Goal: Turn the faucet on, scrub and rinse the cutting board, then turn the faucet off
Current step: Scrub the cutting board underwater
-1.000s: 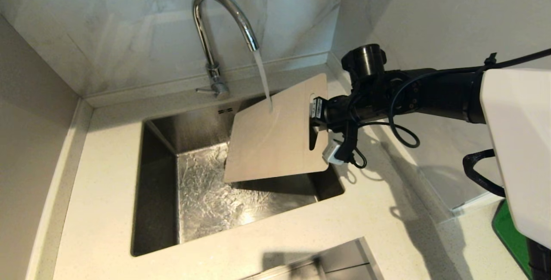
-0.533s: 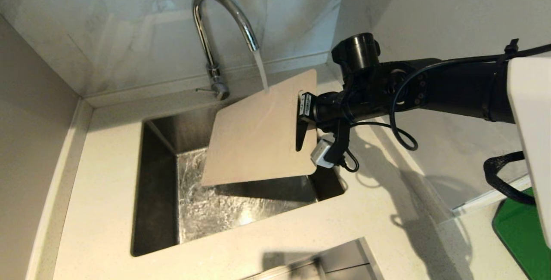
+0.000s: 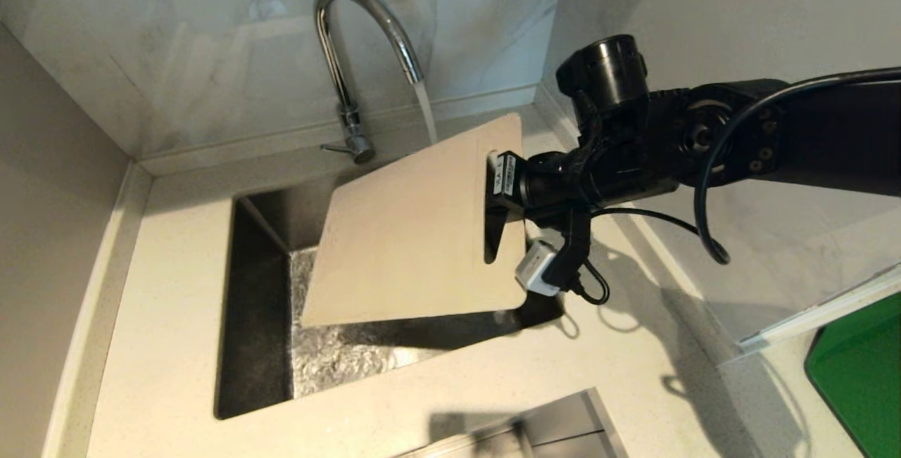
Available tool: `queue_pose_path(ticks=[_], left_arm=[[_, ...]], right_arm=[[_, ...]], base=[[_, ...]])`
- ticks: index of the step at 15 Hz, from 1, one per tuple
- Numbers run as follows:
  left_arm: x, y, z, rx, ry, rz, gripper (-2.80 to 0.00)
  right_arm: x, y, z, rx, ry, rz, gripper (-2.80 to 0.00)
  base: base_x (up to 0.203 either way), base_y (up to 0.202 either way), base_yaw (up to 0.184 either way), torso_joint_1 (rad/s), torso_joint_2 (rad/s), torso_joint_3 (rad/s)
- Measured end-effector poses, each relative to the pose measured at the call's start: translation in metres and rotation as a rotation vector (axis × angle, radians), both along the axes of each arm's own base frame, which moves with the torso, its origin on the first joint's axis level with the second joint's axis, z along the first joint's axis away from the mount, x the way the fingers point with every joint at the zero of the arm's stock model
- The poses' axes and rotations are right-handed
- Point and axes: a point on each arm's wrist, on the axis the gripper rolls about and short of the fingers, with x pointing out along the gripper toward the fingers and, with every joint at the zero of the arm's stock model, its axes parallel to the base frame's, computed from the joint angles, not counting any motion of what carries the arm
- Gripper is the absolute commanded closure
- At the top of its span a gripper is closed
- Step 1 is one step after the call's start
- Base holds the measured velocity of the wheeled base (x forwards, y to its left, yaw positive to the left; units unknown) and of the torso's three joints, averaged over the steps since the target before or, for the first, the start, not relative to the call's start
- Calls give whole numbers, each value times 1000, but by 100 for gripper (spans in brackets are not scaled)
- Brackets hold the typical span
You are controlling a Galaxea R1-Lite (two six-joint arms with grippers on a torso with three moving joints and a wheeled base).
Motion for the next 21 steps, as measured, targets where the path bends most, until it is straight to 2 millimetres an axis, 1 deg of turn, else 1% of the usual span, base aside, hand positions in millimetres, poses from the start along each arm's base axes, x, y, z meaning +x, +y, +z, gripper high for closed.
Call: queue_pose_path(ticks=[3, 8, 12, 16, 17, 18, 20, 21], left_arm=[[0, 0, 0, 0, 0, 0, 0], [0, 0, 0, 0, 0, 0, 0], [0, 0, -1, 7, 5, -1, 0], [0, 0, -1, 33, 10, -4, 0], [-1, 0, 2, 44, 4, -12, 0], [-4, 0, 14, 45, -23, -19, 0], [-6, -1, 37, 39, -19, -31, 0], [-4, 0, 54, 36, -9, -38, 0]], right_arm=[[-12, 4, 6, 25, 9, 14, 0], [-24, 2, -1, 16, 42, 31, 0], [-26, 1, 0, 57, 23, 18, 0], [-27, 2, -1, 58, 28, 20, 0], [-27, 2, -1, 57, 29, 21, 0], [-27, 2, -3, 55, 35, 21, 0], [-27, 3, -3, 59, 27, 21, 0], [-27, 4, -3, 62, 26, 23, 0]], base=[[0, 0, 0, 0, 0, 0], [0, 0, 0, 0, 0, 0], [0, 0, 0, 0, 0, 0], [0, 0, 0, 0, 0, 0], [0, 0, 0, 0, 0, 0], [0, 0, 0, 0, 0, 0], [0, 0, 0, 0, 0, 0], [0, 0, 0, 0, 0, 0]])
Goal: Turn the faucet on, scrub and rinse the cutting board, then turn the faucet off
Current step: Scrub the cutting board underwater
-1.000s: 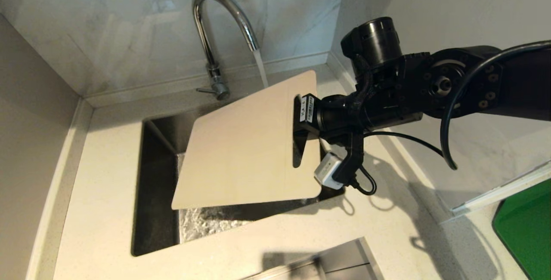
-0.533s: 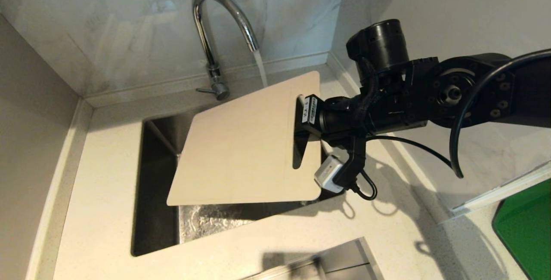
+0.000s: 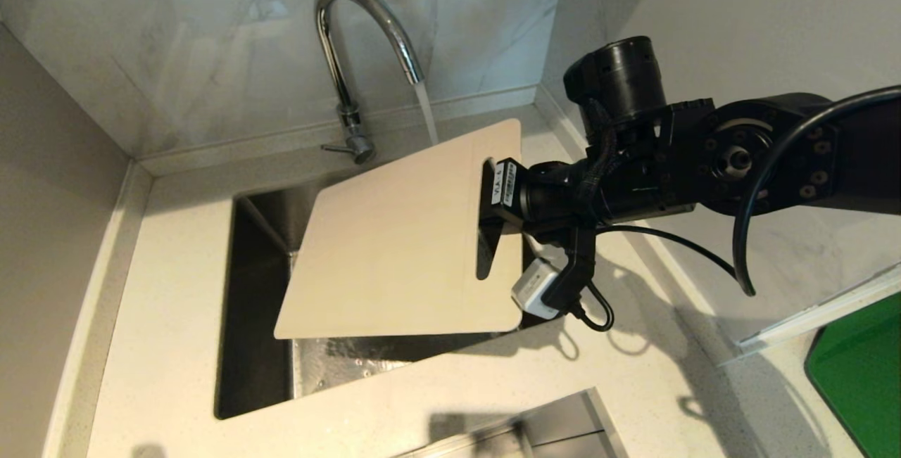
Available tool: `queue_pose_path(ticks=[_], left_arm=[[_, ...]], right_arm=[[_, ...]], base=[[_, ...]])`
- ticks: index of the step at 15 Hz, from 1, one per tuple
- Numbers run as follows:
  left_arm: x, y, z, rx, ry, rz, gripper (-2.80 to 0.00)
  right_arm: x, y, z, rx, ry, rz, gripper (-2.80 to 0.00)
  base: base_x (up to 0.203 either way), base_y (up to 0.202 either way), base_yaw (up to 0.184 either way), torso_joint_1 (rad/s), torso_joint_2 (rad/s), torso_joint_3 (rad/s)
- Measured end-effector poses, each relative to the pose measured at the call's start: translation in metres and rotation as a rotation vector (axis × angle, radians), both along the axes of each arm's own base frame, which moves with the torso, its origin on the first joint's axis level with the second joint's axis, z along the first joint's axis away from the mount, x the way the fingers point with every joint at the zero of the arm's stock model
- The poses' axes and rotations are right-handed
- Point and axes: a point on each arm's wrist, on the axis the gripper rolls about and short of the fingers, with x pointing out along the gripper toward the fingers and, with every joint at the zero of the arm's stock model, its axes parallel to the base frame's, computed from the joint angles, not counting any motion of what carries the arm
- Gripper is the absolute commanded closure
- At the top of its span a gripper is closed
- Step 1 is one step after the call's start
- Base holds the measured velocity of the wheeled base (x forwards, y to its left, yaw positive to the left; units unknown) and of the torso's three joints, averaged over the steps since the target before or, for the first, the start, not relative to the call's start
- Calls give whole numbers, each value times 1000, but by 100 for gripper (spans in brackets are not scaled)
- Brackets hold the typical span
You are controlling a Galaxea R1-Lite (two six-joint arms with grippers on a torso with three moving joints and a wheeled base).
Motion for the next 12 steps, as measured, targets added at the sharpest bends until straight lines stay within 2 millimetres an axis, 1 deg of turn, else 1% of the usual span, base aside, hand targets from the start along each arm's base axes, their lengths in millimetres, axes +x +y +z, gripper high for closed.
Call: queue_pose_path(ticks=[1, 2, 3, 5, 7, 9, 12], left_arm=[[4, 0, 20, -7, 10, -10, 0], [10, 0, 36, -16, 26, -23, 0], [19, 0, 53, -35, 46, -48, 0], [41, -2, 84, -77, 88, -107, 0], [67, -5, 113, -101, 122, -141, 0], [96, -8, 137, -109, 149, -157, 0], [132, -13, 160, -112, 176, -175, 0]], right_arm=[[-1, 1, -1, 0, 4, 5, 0], [-1, 2, -1, 1, 8, 7, 0], [-2, 4, -1, 4, 5, 10, 0], [-3, 6, -1, 15, 7, 12, 0], [-4, 7, -1, 18, 10, 14, 0], [-4, 7, 0, 19, 9, 13, 0], [-6, 9, 0, 21, 10, 20, 0]], base=[[0, 0, 0, 0, 0, 0], [0, 0, 0, 0, 0, 0], [0, 0, 0, 0, 0, 0], [0, 0, 0, 0, 0, 0], [0, 0, 0, 0, 0, 0], [0, 0, 0, 0, 0, 0], [0, 0, 0, 0, 0, 0]])
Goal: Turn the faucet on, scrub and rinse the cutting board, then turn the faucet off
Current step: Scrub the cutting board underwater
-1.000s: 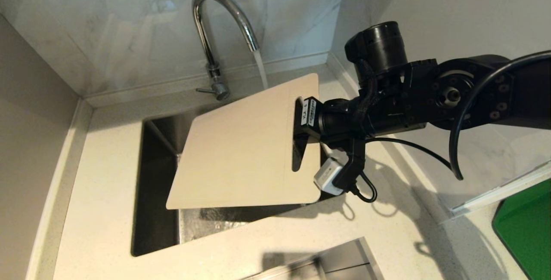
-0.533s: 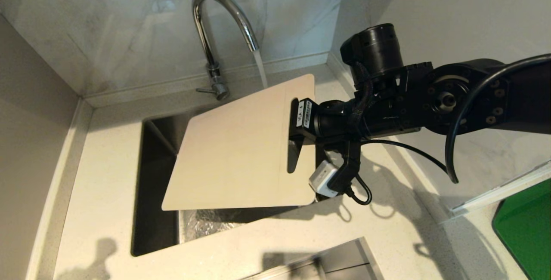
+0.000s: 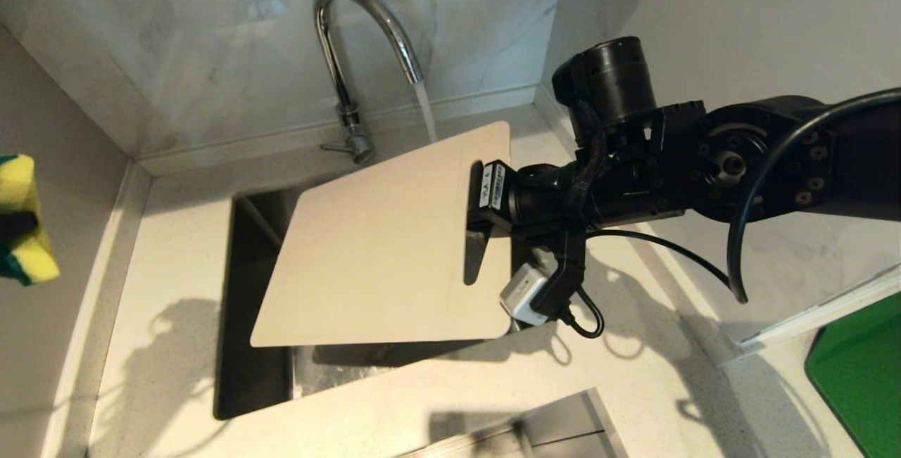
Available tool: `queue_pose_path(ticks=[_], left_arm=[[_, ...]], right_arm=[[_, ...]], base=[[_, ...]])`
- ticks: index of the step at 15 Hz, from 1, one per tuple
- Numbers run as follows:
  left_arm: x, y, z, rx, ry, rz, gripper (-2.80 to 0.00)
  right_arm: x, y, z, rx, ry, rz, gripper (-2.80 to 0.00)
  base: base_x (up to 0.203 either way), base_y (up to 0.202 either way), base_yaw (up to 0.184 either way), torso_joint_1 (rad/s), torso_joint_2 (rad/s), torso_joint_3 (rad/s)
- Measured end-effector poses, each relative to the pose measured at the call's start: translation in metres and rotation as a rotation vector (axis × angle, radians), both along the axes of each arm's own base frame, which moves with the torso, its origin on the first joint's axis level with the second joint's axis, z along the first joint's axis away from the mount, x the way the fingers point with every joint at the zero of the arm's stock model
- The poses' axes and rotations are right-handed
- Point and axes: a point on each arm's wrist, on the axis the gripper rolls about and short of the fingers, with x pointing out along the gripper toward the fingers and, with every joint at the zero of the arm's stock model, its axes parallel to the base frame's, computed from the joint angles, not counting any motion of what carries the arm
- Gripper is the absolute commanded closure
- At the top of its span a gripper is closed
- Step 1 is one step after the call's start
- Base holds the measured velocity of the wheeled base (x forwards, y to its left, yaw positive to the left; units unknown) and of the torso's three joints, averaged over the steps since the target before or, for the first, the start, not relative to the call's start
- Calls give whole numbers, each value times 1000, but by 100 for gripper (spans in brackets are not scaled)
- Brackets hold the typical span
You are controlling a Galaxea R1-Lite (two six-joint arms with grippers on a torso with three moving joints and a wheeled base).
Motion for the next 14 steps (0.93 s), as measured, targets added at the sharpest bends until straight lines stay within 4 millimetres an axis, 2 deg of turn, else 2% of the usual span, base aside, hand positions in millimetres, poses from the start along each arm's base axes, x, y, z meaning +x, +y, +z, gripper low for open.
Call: queue_pose_path(ticks=[4, 10, 14], left_arm=[[44, -13, 17, 9, 37, -4, 0], [112, -29, 23, 19, 99, 42, 0], [140, -60, 29, -131, 203, -87, 0]], right_arm=[[0, 1, 1, 2, -3, 2, 0], [-1, 1, 1, 22, 12, 20, 0], [-2, 3, 0, 25, 21, 22, 0]], base=[[0, 0, 0, 0, 0, 0], [0, 0, 0, 0, 0, 0], [0, 0, 0, 0, 0, 0]])
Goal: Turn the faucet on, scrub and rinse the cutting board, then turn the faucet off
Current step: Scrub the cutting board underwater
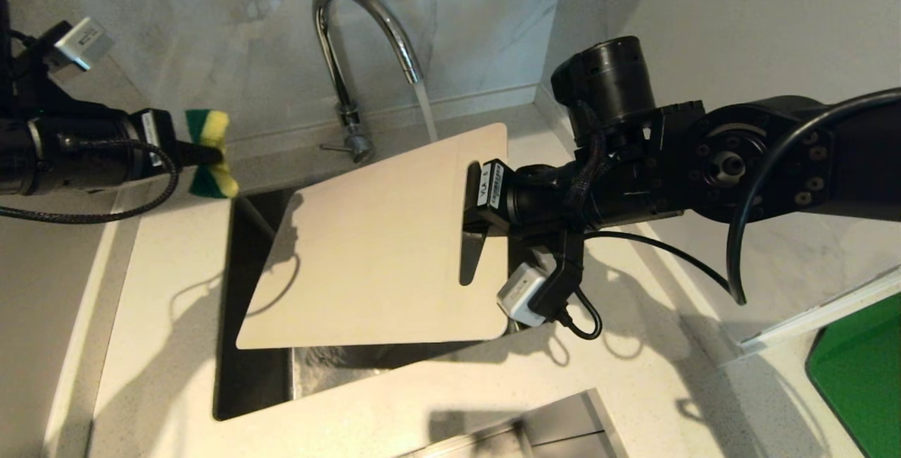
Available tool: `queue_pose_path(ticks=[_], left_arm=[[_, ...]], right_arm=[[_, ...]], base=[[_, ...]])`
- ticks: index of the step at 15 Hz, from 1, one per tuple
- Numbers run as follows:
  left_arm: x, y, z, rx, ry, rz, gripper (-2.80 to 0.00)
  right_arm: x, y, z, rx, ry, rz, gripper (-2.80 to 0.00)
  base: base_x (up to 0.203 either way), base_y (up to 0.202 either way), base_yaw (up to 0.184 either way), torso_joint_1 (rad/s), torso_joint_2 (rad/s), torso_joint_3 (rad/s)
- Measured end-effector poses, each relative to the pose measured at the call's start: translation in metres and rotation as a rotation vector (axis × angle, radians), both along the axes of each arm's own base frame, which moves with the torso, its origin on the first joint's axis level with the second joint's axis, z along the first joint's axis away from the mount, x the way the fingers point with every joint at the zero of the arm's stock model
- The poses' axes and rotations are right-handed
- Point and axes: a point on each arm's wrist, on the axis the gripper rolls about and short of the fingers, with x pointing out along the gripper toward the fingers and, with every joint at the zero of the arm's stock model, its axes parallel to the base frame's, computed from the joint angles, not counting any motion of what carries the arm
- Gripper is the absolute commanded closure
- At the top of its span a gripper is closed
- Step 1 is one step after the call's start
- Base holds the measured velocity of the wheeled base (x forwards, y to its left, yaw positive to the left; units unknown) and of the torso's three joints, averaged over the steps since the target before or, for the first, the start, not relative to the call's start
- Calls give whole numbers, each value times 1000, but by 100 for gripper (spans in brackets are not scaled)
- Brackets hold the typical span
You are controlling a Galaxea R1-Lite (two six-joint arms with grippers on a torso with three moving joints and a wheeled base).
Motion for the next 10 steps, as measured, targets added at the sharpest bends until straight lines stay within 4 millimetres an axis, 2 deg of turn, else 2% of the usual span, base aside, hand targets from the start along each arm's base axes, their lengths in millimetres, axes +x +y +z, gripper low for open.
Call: queue_pose_path(ticks=[4, 10], left_arm=[[19, -33, -3, -188, 117, -177, 0], [36, -61, -8, -340, 242, -344, 0]], right_arm=[[-7, 8, -1, 5, 9, 50, 0], [-11, 8, -4, 11, 19, 51, 0]], base=[[0, 0, 0, 0, 0, 0], [0, 0, 0, 0, 0, 0]])
